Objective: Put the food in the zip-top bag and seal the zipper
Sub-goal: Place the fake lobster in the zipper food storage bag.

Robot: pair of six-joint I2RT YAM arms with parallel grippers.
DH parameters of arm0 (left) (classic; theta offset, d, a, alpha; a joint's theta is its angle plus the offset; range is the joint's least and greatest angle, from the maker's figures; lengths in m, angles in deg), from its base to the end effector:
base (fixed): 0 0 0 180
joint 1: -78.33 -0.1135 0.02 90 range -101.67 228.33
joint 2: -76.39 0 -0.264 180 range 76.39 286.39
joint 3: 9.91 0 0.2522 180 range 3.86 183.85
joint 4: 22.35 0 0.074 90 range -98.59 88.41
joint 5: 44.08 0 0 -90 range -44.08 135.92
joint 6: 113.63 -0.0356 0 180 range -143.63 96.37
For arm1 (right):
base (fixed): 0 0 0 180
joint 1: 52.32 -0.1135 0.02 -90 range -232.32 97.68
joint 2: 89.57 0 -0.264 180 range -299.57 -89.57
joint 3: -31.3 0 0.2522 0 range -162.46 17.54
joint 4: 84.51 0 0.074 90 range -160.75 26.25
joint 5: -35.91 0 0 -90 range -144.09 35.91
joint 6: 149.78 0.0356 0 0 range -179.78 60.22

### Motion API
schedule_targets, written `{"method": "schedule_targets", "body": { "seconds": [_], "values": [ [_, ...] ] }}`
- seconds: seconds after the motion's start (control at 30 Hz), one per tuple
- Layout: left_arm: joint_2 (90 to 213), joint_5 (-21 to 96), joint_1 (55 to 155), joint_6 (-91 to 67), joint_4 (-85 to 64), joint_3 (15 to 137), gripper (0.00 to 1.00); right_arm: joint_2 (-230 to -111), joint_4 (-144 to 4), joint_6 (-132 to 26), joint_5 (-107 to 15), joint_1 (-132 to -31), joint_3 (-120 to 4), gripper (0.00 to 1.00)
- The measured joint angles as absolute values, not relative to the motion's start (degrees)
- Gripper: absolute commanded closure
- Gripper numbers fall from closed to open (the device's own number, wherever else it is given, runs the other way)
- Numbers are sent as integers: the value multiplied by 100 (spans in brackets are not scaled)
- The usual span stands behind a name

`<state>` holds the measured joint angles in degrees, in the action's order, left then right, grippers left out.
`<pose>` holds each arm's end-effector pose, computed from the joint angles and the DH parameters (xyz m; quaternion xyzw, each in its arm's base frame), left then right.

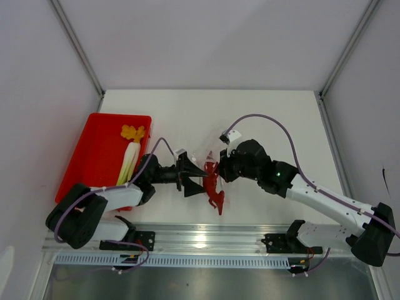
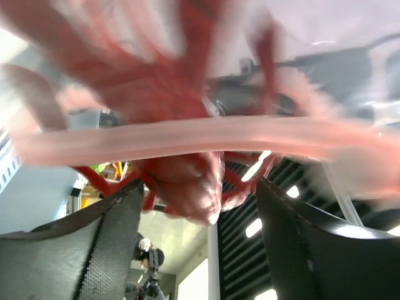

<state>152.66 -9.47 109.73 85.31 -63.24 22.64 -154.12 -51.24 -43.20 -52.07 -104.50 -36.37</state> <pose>0.1842 -0.1468 0.1910 0.1518 -0.7007 0.6885 0.1096 0.1542 0.2007 0.3106 -0.2733 0.8224 0.2943 0.4030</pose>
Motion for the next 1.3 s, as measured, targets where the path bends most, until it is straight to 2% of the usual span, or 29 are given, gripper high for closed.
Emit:
{"method": "schedule_targets", "body": {
  "seconds": [0.13, 0.43, 0.5, 0.6, 0.8, 0.93, 1.07, 1.3],
  "values": [
    [14857, -838, 10973, 8173, -5408, 2393, 24, -15517, -4919, -4198, -5161, -10446, -3866, 100],
    [14850, -720, 10973, 7876, -4822, 2496, 24, -15528, -4613, -4034, -5017, -10428, -4074, 100],
    [14684, -714, 10973, 7570, -4405, 2601, 25, -15550, -4519, -4008, -5015, -10384, -4168, 100],
    [14216, -659, 10982, 6516, -2879, 3208, 25, -15668, -4399, -3981, -5019, -10295, -4437, 100],
    [13075, 102, 11071, 4260, 216, 4977, 36, -16033, -4204, -3988, -5214, -10159, -4843, 100],
    [12409, 683, 11266, 3568, 1483, 5167, 39, -16223, -4110, -3981, -5493, -10142, -4863, 100],
    [12291, 1422, 11782, 3421, 2296, 5154, 46, -16350, -4097, -3837, -5882, -10142, -4863, 100],
    [13089, 2502, 12625, 3329, 2751, 5285, 41, -16772, -3929, -3256, -6475, -10028, -5176, 100]
  ]
}}
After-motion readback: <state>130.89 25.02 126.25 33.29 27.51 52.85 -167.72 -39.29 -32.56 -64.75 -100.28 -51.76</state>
